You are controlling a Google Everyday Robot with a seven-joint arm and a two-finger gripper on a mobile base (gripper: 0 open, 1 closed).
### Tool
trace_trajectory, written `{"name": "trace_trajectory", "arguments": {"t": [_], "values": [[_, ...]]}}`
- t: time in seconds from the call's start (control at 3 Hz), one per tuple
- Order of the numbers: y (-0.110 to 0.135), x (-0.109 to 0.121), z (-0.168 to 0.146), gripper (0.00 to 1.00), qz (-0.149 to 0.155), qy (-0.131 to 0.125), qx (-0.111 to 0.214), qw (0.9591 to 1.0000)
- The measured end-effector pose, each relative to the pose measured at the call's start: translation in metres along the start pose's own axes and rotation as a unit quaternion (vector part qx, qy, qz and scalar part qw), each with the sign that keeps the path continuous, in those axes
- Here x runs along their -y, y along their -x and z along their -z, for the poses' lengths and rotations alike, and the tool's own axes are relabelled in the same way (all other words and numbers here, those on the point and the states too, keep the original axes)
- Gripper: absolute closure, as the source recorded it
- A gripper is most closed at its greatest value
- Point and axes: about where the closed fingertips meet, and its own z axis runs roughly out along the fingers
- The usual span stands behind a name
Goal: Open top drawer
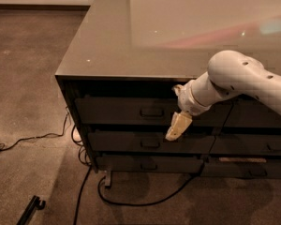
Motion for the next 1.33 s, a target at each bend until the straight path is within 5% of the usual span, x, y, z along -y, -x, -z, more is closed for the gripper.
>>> {"name": "trace_trajectory", "arguments": {"t": [1.33], "values": [[-0.011,0.015,-0.033,0.0,-0.024,0.019,0.018,0.9994]]}}
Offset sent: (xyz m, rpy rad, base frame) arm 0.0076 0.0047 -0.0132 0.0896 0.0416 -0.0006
